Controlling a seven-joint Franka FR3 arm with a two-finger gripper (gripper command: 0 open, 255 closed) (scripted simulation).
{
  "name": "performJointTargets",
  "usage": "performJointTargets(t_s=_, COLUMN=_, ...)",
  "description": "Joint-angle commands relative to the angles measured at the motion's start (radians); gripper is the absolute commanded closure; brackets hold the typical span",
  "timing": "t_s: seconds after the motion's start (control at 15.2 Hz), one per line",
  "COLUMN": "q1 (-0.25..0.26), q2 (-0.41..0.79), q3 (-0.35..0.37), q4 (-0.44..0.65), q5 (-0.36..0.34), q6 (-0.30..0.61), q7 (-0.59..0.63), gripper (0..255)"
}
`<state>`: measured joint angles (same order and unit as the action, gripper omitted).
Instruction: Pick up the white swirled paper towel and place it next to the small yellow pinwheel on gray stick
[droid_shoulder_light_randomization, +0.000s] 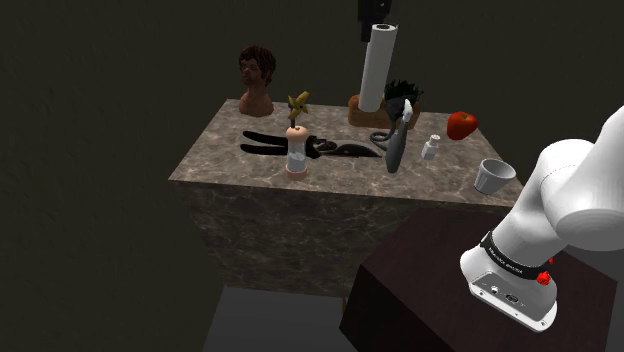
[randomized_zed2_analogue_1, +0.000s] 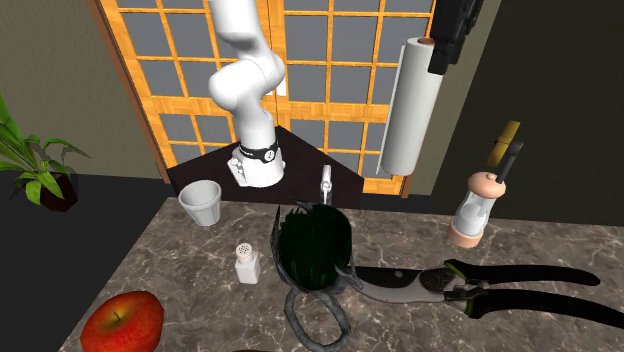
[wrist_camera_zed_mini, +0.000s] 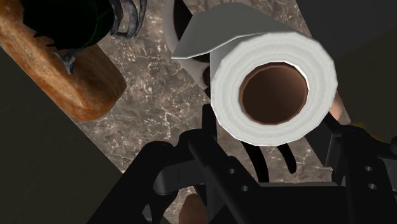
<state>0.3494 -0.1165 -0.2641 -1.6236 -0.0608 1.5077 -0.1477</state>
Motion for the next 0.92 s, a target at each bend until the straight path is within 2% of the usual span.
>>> performJointTargets(t_s=0.0, q1=0.000, q2=-0.010, q3=0.001, q4=-0.041, q5=-0.002, q6=0.032, q7=0.003, gripper=255)
performJointTargets(t_s=0.86, q1=-0.001, q2=-0.044, q3=0.001, q4=-0.254, q5=-0.012, q6=0.211, q7=0.015, gripper=255)
